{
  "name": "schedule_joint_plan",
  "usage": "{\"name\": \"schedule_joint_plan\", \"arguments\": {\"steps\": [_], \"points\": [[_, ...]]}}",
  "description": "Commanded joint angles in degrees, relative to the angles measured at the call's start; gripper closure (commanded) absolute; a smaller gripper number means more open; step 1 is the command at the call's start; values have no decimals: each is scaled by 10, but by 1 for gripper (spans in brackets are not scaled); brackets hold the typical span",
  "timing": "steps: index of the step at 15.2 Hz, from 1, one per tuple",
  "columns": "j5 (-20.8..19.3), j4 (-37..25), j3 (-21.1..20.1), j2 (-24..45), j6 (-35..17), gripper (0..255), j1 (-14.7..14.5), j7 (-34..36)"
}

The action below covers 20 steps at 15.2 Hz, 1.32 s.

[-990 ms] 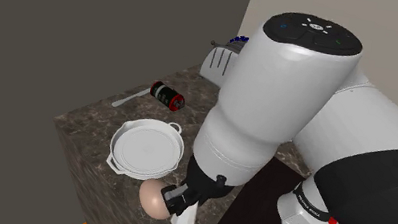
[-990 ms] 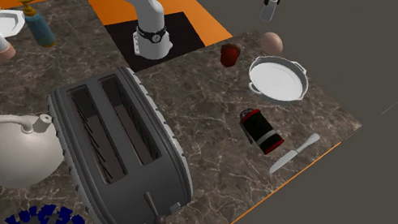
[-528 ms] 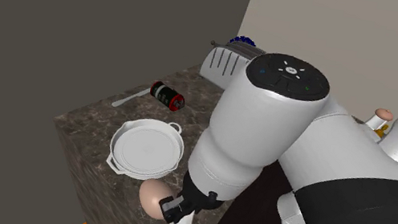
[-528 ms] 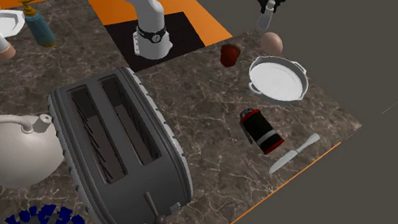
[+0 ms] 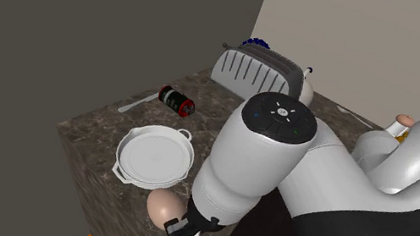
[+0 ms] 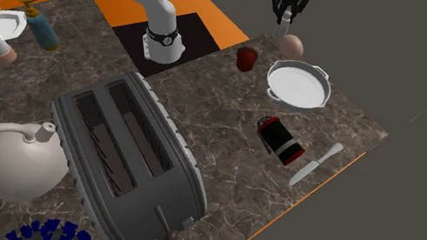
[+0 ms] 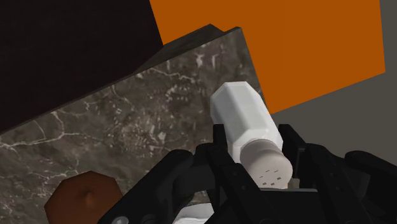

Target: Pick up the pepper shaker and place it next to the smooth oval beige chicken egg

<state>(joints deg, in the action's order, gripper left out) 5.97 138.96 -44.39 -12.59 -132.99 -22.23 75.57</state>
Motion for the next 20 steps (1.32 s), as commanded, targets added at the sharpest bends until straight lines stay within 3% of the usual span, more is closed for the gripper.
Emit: {"name": "schedule_joint_plan", "arguments": {"steps": [1,9,10,15,19,20], "points": [[-11,10,-7,14,-22,255,4,10],[-11,10,-7,14,-22,255,4,10],[-11,10,-7,14,-22,0,4,10],[-11,10,-7,14,-22,0,4,10],[29,-23,18,-45,60,0,-14,-21],[29,-23,19,-44,60,0,-15,-21]]}}
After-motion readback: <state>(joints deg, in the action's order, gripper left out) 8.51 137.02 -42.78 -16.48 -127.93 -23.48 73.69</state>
